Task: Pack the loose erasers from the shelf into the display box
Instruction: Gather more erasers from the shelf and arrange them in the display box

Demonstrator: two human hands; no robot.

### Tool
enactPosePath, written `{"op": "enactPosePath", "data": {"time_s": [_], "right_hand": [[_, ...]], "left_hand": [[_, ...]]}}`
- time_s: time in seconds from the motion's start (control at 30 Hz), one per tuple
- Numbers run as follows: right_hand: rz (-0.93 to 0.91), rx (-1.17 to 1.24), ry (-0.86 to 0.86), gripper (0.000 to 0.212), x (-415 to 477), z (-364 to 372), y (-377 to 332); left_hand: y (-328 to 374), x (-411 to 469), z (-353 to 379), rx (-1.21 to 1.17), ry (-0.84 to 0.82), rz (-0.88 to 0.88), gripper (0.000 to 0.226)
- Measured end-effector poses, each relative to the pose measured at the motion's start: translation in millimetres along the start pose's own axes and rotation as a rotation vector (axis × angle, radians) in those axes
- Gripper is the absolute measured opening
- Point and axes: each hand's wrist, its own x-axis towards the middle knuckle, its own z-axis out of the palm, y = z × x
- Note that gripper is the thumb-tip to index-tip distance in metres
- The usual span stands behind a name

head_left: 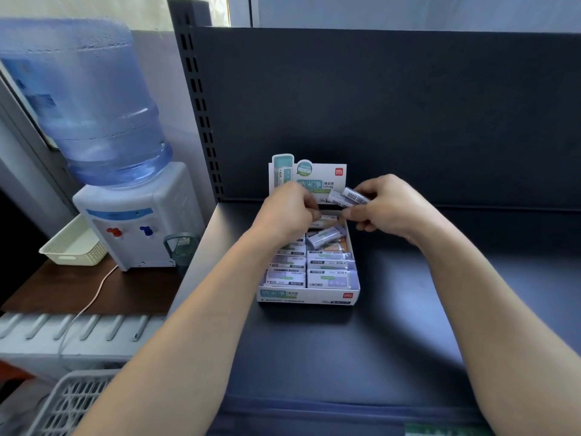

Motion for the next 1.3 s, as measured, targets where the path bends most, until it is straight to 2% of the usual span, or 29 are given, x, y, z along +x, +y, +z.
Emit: {"op": "enactPosePath", "data": {"time_s": [0.23,0.4,0.6,0.9,1.3], "right_hand": [[0.001,0.001,-0.002,0.012,0,2,-1],[0.006,0.001,-0.004,0.012,-1,2,-1],[0.010,-0.005,-0.026,0.010,0,1,1],[0.002,-0.027,-0.042,0.012,0,10,0],[0.032,0.000,-0.078,0.013,-1,15,-5]], "left_hand": [[1,-2,6,0.024,0.126,-0.004,0.022],[4,-3,8,0.147,0.075,0.044,0.030],[-2,0,-1,0.064,-0.020,0.057,0.021],[6,5,-6,0.195,-0.091,0.089,0.026],[-6,7,-6,-0.015,0.023,-0.004,0.018]]}}
